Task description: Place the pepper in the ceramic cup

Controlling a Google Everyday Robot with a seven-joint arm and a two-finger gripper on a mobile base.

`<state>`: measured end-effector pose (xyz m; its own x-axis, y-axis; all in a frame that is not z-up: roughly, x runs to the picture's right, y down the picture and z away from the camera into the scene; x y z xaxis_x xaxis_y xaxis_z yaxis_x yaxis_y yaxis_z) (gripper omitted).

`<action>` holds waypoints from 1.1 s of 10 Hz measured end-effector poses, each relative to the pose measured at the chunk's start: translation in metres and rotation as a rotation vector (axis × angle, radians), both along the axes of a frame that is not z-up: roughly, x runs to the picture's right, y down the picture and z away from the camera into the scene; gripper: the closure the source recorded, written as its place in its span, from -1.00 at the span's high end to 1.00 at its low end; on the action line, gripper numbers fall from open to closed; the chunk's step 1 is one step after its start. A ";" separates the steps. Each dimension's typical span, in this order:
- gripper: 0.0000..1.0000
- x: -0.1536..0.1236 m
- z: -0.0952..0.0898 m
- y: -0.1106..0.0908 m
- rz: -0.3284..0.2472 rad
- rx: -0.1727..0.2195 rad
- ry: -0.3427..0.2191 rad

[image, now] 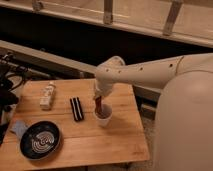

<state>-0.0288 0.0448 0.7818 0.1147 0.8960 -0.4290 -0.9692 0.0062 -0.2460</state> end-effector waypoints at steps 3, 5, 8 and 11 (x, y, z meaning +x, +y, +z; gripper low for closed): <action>-0.34 0.013 0.002 0.003 0.033 -0.013 0.012; 0.06 0.024 -0.001 0.003 0.066 -0.007 0.018; 0.59 0.027 -0.005 0.004 0.093 0.006 0.000; 0.60 0.023 -0.007 0.005 0.094 0.012 -0.017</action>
